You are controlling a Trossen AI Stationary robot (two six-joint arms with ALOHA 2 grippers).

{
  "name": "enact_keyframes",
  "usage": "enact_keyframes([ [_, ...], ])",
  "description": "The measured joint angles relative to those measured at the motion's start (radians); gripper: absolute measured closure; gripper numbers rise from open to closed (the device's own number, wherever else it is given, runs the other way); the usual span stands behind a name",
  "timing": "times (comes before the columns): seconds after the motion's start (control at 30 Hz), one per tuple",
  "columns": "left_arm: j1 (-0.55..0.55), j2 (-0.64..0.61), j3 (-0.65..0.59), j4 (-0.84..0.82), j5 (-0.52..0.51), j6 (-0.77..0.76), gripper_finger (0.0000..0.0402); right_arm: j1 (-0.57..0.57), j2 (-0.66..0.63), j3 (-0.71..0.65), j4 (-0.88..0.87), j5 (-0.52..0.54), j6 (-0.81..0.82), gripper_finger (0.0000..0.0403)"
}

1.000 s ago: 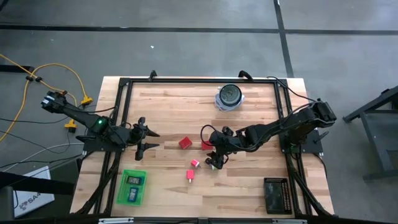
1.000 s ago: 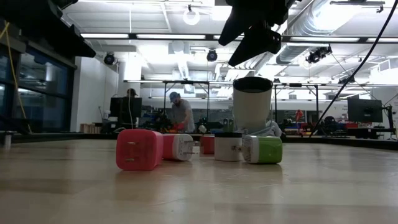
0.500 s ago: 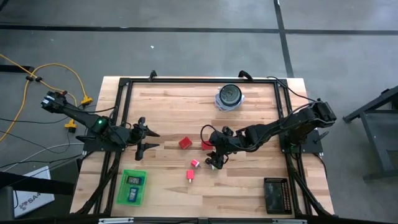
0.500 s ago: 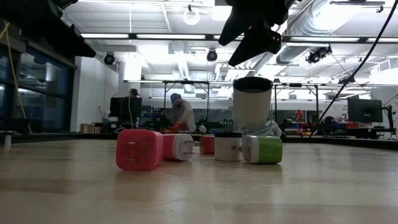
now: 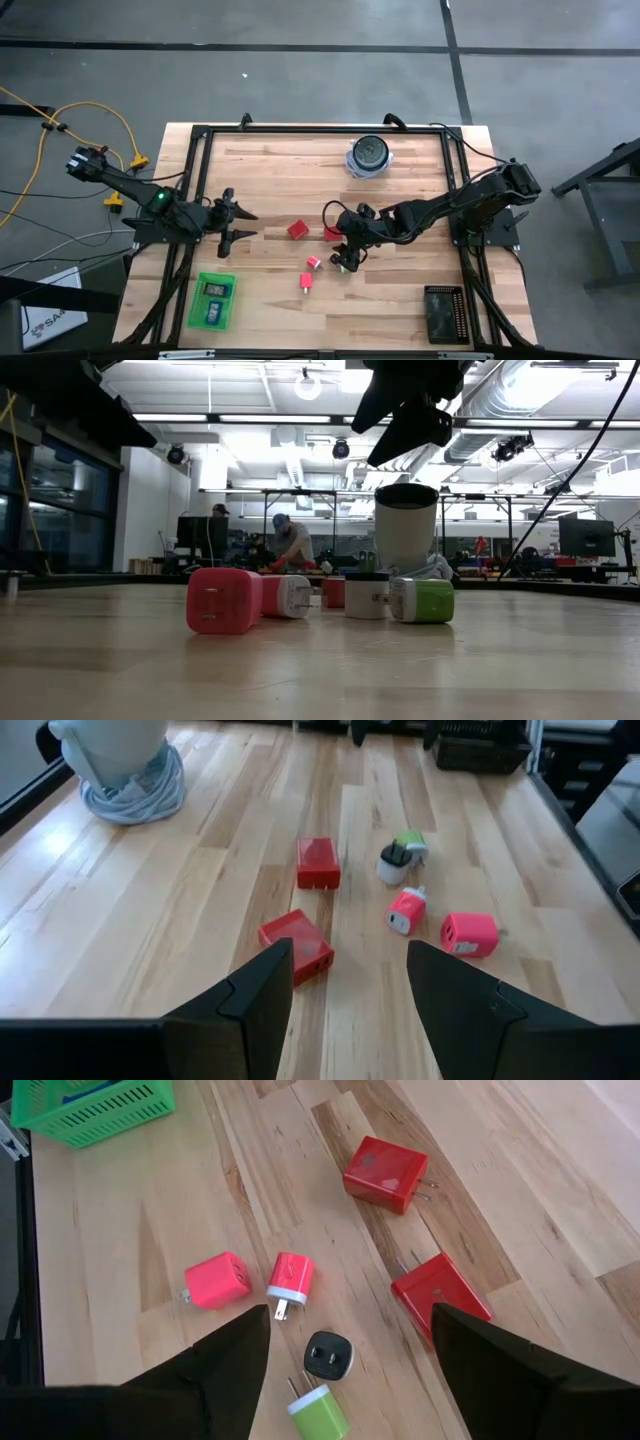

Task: Pick & Place Office items
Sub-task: Put the left red charger adapter into the black bin

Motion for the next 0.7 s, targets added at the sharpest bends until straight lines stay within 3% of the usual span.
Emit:
enact_keyframes([
  [0.27, 0.001, 0.057, 0.000, 0.107, -0.009, -0.051, 0.0211, 0.000, 0.000, 0.000, 0.000, 0.000, 0.000, 0.0139],
  [0.7, 0.001, 0.361, 0.000, 0.405, -0.087, -0.062, 0.0211, 0.000, 0.000, 0.000, -0.001, 0.000, -0.001, 0.0139],
])
